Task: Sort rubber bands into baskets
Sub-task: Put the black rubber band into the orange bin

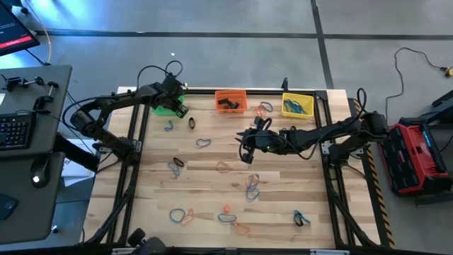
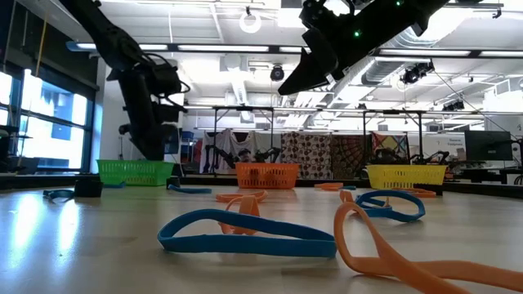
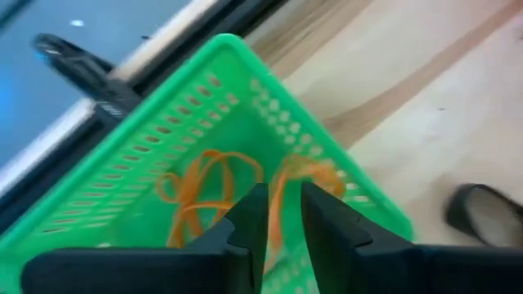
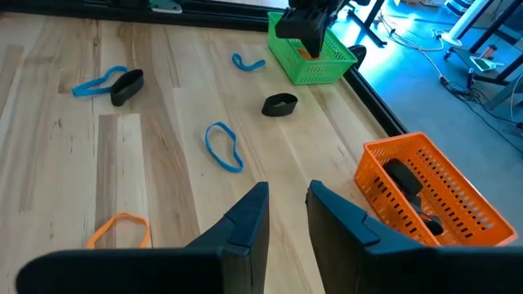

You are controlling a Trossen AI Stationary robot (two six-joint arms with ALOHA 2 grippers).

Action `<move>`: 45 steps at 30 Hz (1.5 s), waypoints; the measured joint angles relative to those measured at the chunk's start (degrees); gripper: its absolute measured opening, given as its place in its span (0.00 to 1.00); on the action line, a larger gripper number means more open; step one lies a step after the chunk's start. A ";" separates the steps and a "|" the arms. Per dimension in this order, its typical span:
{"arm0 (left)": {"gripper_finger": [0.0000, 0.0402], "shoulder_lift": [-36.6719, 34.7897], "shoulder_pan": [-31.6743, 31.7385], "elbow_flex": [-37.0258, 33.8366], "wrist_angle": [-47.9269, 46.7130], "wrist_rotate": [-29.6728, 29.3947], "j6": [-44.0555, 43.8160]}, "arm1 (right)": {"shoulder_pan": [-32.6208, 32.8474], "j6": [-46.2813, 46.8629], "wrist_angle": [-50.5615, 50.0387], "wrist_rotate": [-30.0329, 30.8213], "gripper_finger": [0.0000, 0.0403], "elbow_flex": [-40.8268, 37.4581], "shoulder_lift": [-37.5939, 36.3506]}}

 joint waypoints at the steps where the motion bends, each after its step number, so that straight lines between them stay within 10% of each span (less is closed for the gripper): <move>1: 0.18 -0.09 -0.17 0.00 -0.04 -1.61 0.35 | 0.00 0.20 -0.02 0.00 0.18 0.00 0.00; 26: 0.18 -13.12 -17.01 0.00 2.89 -9.52 -0.25 | 0.02 2.81 -0.06 0.00 0.18 0.00 0.00; 45: 0.01 -22.07 -30.01 -18.48 27.17 2.02 0.11 | 0.02 2.55 2.10 0.02 0.18 -0.02 5.97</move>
